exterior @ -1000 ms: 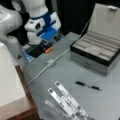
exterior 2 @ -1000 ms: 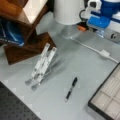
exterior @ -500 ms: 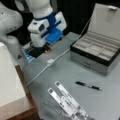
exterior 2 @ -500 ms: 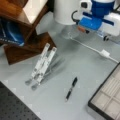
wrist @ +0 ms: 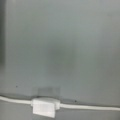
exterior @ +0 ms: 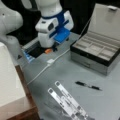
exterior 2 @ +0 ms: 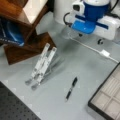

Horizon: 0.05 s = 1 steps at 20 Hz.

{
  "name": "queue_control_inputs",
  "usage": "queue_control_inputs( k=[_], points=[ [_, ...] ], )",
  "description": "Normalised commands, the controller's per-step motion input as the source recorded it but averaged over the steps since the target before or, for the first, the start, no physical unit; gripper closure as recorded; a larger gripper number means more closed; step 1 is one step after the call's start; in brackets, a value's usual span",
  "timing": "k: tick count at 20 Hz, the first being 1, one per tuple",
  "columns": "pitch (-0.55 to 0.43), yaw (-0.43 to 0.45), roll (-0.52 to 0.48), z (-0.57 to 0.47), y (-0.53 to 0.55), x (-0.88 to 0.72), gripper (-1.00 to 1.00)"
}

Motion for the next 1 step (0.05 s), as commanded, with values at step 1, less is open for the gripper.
queue_control_inputs(
  k=[1],
  points=[
    [0.216, 0.099, -0.13, 0.11, -0.12, 0.36, -1.0]
  ],
)
